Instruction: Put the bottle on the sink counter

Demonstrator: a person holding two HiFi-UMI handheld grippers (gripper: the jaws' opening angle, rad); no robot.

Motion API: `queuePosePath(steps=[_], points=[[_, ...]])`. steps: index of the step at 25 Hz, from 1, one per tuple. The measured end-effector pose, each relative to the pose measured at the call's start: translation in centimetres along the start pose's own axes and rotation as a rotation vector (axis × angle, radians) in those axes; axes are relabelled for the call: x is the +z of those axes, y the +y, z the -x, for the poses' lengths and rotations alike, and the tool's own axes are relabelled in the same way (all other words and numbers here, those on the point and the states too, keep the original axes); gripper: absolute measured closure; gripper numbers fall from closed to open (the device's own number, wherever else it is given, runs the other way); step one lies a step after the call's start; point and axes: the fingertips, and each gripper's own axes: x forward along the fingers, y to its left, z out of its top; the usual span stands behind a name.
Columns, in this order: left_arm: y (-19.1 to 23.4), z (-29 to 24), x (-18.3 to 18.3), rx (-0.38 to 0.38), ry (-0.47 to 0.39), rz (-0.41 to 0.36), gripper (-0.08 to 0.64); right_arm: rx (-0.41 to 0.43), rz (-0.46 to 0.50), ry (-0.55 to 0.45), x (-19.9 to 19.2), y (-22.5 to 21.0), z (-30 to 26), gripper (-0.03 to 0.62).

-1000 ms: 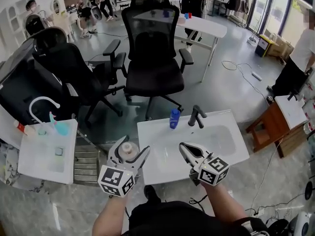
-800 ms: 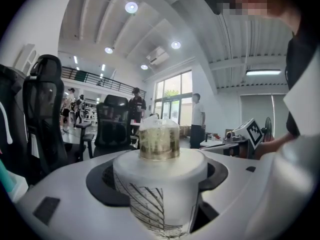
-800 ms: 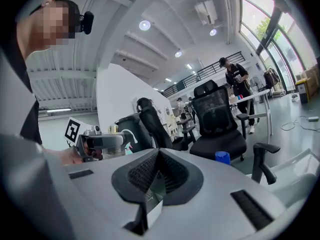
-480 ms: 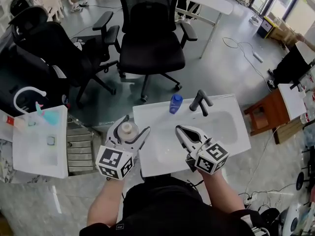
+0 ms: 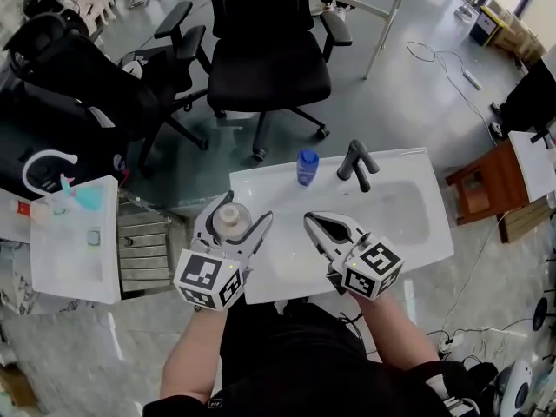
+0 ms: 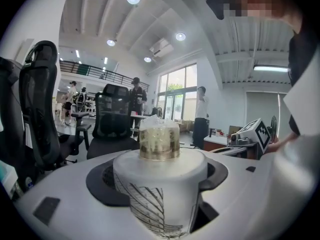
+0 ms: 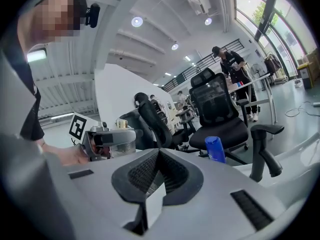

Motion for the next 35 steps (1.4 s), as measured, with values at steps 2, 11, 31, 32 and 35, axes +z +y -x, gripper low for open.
queuePosePath(steps=[2,11,31,32,35], points=[[0.0,-0.6,-0.6,-0.010,0.005,0.003,0.209,-0.006,-0.002,0.007,-0.4,-0.3,-0.2,0.577],[3.5,-3.9,-4.0,-0.039,0.034,0.030,0.209,-0.050,-0.022,0.066,-3.1,-2.1,-2.9,0.577],[9.0,-11.5,-14.0,-0.086,0.111,0.045,0.209,-0.065,-0.082,0.180,-10.4,-5.6,-9.8,0.578],[9.1,-11.9,-14.5,-0.087,0.116,0.045,0.209,-0.066,-0.085,0.185,-10.8,-5.8,-9.9,0.578],[9.5,-13.0,-15.9,-0.085,0.140,0.032,0.209,-0.077,-0.097,0.192,-11.4,-6.6,-9.9,0.578]])
